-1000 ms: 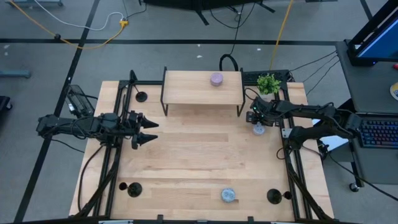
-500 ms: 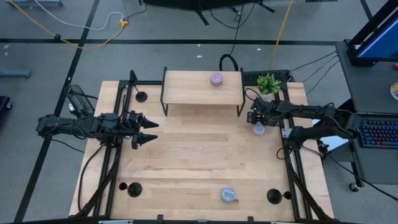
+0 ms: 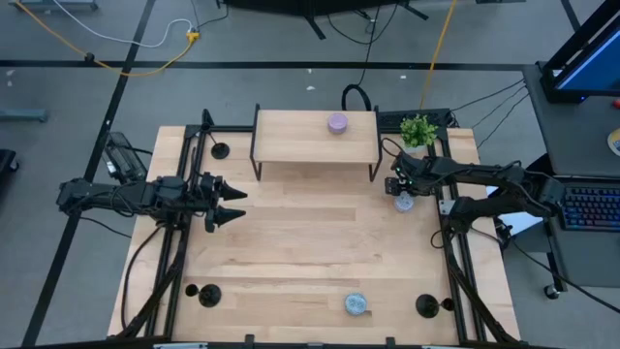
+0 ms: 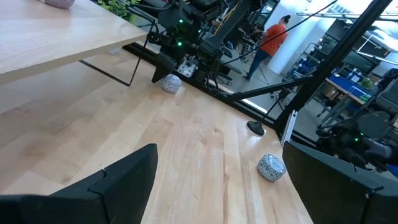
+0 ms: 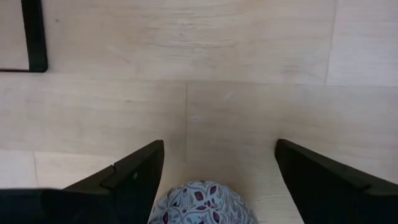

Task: Pick & Place candle stick holders
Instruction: Put the white patterned scented candle on the shelf

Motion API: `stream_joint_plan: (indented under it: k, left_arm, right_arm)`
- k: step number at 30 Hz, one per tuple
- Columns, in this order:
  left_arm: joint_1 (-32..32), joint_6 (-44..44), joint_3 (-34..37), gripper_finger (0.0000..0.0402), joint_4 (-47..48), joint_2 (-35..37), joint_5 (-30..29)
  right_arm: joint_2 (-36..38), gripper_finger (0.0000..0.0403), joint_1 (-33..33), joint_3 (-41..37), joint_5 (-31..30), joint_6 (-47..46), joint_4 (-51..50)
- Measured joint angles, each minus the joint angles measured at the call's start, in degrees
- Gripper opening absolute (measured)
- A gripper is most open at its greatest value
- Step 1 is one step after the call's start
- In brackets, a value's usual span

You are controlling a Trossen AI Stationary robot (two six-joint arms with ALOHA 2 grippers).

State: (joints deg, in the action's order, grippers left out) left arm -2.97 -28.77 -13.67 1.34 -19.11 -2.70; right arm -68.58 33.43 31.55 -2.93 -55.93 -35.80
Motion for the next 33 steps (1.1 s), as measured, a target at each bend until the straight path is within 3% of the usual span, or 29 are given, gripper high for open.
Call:
stream_joint_plan:
  k: [7,13,25,33]
  left_arm:
    - [0.0,0.0,0.0,0.0351,0.0,0.0,0.0]
    - [0.0,0.0,0.0,0.0351,0.0,0.0,0.0]
    - [0.0,0.0,0.0,0.0351,0.0,0.0,0.0]
    - [0.0,0.0,0.0,0.0351,0.0,0.0,-0.3]
  right_arm:
    - [3.6,0.0300,0.0,-0.1,-2.8,-0.2,-0.8]
    - [9.2,0.0299,-0.5,-0.1,0.3,0.3,-1.1]
    - [17.3,0.0299,-0.9,-0.1,0.2,-1.8,-4.3]
    - [20.0,0.0337,-2.7,-0.1,-0.1,-1.4,-7.1]
